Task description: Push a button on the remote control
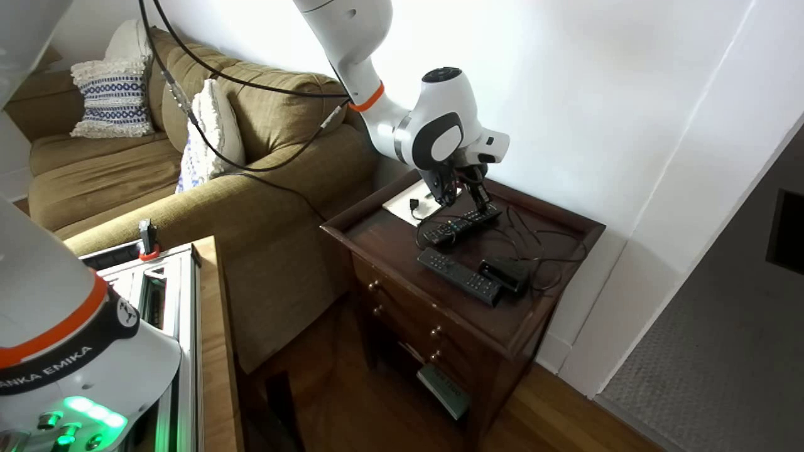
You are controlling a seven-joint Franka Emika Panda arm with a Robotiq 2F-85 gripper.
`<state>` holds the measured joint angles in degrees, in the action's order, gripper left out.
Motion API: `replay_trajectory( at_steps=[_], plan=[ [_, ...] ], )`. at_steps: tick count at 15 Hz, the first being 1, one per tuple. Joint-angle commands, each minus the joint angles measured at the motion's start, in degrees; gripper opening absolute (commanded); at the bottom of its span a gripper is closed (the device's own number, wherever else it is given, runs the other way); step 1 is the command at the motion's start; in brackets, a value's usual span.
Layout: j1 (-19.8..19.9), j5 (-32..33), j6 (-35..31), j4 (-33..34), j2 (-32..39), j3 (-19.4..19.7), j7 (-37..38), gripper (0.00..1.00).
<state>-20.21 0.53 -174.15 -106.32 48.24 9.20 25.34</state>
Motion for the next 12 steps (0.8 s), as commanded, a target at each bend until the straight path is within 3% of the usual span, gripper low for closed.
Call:
replay_trajectory(
  at_steps=[1, 12],
  plan=[
    [-0.73, -2.12, -0.47, 0.64, 1.46, 0.77, -1.47, 0.00],
    [-0.43, -2.89, -0.21, 0.56, 1.72, 0.90, -1.23, 0.00]
  ],
)
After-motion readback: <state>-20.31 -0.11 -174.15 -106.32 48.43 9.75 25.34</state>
